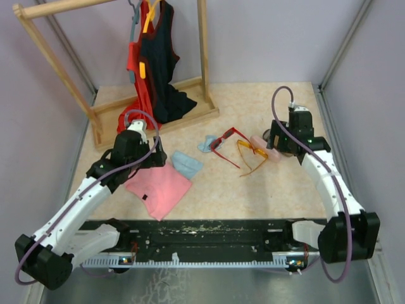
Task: Organize the sunglasses
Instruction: Pick up the sunglasses case from the center of the board.
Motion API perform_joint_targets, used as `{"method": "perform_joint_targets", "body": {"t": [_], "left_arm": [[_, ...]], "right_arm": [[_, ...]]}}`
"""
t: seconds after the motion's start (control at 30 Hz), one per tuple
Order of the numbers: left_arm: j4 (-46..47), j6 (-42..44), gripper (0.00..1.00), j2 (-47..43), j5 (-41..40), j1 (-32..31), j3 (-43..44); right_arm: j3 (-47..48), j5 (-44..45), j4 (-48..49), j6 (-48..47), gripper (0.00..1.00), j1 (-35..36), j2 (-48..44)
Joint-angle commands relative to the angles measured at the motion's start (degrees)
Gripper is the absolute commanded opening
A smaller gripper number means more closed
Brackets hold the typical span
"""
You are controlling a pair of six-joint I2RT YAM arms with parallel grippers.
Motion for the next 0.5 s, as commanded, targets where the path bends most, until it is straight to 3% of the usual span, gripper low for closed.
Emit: {"method": "perform_joint_targets", "body": {"t": [0.0, 0.1, 0.23, 0.47], "left_arm": [[2.6, 1.9, 1.0, 0.4, 4.4, 0.5, -0.3], [3.0, 2.3, 1.0, 0.7, 4.7, 0.6, -0.3], [3.3, 2.5, 1.0, 0.8, 5.4, 0.9, -0.3], [3.7, 2.6, 1.0, 1.3, 6.6, 2.0, -0.8]], "right_arm": [[5.3, 0.6, 3.5, -5.6, 0.83, -0.7, 6.9], [7.9, 0.2, 5.2, -9.0, 0.79, -0.7, 12.7], [11.7, -6.8, 7.1, -15.9, 0.76, -0.8, 19.2], [19.0, -14.5, 5.2, -19.6, 0.73, -1.0, 30.6]]}}
